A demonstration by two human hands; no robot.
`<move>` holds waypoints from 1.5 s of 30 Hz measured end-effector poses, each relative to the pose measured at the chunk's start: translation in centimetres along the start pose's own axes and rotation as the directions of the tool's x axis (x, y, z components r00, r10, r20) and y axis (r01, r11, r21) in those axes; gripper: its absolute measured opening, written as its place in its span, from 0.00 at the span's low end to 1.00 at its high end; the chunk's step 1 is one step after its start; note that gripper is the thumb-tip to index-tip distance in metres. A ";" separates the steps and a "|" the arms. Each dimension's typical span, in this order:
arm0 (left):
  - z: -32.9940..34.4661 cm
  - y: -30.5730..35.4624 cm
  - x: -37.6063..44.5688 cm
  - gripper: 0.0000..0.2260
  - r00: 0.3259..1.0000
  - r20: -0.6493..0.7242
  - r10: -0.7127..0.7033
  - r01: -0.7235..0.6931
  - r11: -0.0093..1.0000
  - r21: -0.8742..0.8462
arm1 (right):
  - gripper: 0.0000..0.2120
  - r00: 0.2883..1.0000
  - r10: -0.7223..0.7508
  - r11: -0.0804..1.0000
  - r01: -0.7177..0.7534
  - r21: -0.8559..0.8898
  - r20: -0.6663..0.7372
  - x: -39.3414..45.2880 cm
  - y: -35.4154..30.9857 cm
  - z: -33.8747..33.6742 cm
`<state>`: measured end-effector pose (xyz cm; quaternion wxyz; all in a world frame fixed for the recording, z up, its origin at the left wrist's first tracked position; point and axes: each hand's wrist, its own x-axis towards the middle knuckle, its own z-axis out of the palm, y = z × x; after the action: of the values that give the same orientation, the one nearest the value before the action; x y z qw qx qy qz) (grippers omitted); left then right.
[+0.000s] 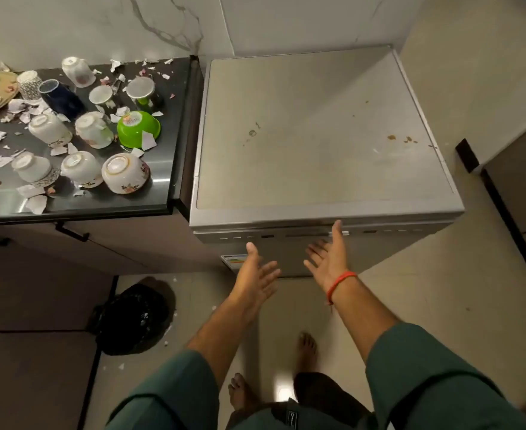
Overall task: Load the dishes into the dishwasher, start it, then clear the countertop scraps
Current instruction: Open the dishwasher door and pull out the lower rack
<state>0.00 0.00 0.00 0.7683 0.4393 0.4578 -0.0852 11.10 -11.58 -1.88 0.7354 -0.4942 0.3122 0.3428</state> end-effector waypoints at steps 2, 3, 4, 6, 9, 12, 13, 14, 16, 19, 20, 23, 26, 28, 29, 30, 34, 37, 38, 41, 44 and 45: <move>1.1 0.0 0.7 0.36 0.999 -0.005 -0.035 0.035 0.995 -0.098 | 0.42 1.000 0.010 0.995 -0.008 0.095 -0.019 0.7 -0.5 -0.3; 1.6 0.0 1.0 0.36 0.999 -0.004 -0.045 0.044 0.990 -0.133 | 0.42 1.000 0.011 0.991 -0.010 0.135 -0.010 1.1 -0.8 -0.5; 2.2 0.0 0.9 0.36 0.998 -0.021 -0.053 0.049 0.987 -0.155 | 0.42 1.000 0.009 0.984 -0.012 0.177 0.020 1.4 -1.0 -0.7; 3.2 0.1 1.0 0.36 0.998 -0.024 -0.066 0.060 0.979 -0.193 | 0.40 0.998 0.025 0.971 -0.038 0.237 0.059 1.9 -1.8 -0.7; 4.5 -0.2 1.2 0.36 0.997 -0.035 -0.073 0.064 0.975 -0.215 | 0.35 0.994 0.050 0.952 -0.076 0.295 0.097 2.4 -2.7 -0.7; 5.1 -0.6 1.5 0.36 0.997 -0.043 -0.065 0.054 0.974 -0.219 | 0.32 0.994 0.057 0.948 -0.084 0.307 0.096 2.4 -2.8 -0.6; 5.3 -0.6 1.5 0.36 0.997 -0.047 -0.060 0.049 0.975 -0.217 | 0.30 0.993 0.057 0.943 -0.089 0.320 0.106 2.4 -2.8 -0.7; 5.4 -0.7 1.5 0.36 0.997 -0.047 -0.055 0.044 0.976 -0.213 | 0.28 0.991 0.056 0.936 -0.095 0.338 0.122 2.4 -2.7 -0.8; 5.4 -0.9 1.4 0.36 0.998 -0.051 -0.042 0.030 0.978 -0.209 | 0.23 0.986 0.045 0.924 -0.103 0.367 0.163 2.1 -2.6 -1.1; 5.2 -1.4 0.8 0.36 0.998 -0.060 -0.022 0.010 0.979 -0.206 | 0.19 0.976 0.030 0.925 -0.109 0.365 0.215 1.6 -2.5 -1.6; 5.2 -1.5 0.4 0.36 0.998 -0.061 -0.015 0.002 0.978 -0.209 | 0.20 0.974 0.027 0.926 -0.109 0.361 0.224 1.4 -2.5 -1.7; 4.9 -2.2 -0.6 0.35 0.998 -0.065 0.000 -0.013 0.976 -0.215 | 0.16 0.978 0.032 0.937 -0.102 0.335 0.208 0.6 -2.0 -2.3; 4.0 -3.0 -1.4 0.36 0.998 -0.069 0.003 -0.018 0.974 -0.225 | 0.14 0.986 0.054 0.948 -0.099 0.302 0.156 -0.8 0.0 -3.8; 3.1 -3.9 -1.9 0.39 0.997 -0.078 -0.026 0.008 0.973 -0.232 | 0.17 0.990 0.084 0.946 -0.116 0.302 0.116 -2.1 2.2 -5.4; 2.8 -4.4 -2.2 0.41 0.995 -0.074 -0.065 0.046 0.971 -0.235 | 0.20 0.990 0.106 0.944 -0.129 0.304 0.091 -2.9 3.3 -6.3; 2.6 -5.1 -2.7 0.43 0.991 -0.066 -0.115 0.096 0.966 -0.239 | 0.21 0.989 0.130 0.942 -0.144 0.304 0.068 -3.5 4.4 -7.3; 1.9 -8.8 -4.3 0.44 0.970 -0.052 -0.237 0.216 0.941 -0.261 | 0.12 0.985 0.175 0.954 -0.171 0.247 0.007 -5.2 7.8 -10.0; 1.2 -10.8 -5.1 0.43 0.969 -0.030 -0.246 0.234 0.946 -0.224 | 0.12 0.984 0.176 0.969 -0.174 0.178 0.006 -6.3 8.8 -10.9; 0.9 -11.1 -5.3 0.43 0.971 -0.025 -0.240 0.229 0.950 -0.211 | 0.13 0.986 0.166 0.974 -0.166 0.155 0.011 -6.4 9.1 -11.2; 0.0 -11.5 -5.9 0.41 0.981 -0.008 -0.195 0.191 0.971 -0.144 | 0.25 0.991 0.129 0.992 -0.129 0.001 -0.022 -6.8 10.0 -11.9; -1.2 -12.4 -6.7 0.39 0.992 -0.001 -0.123 0.123 0.991 -0.046 | 0.33 0.996 0.077 0.980 -0.085 -0.179 -0.049 -7.3 10.7 -12.8; -1.5 -12.6 -7.0 0.38 0.995 0.002 -0.098 0.098 0.995 -0.005 | 0.31 0.998 0.053 0.976 -0.061 -0.209 -0.042 -7.5 10.8 -13.2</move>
<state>-11.61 -8.37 -2.35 0.7648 0.4142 0.4781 -0.1221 -3.53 -22.51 -5.63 0.6631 -0.5662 0.3015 0.3857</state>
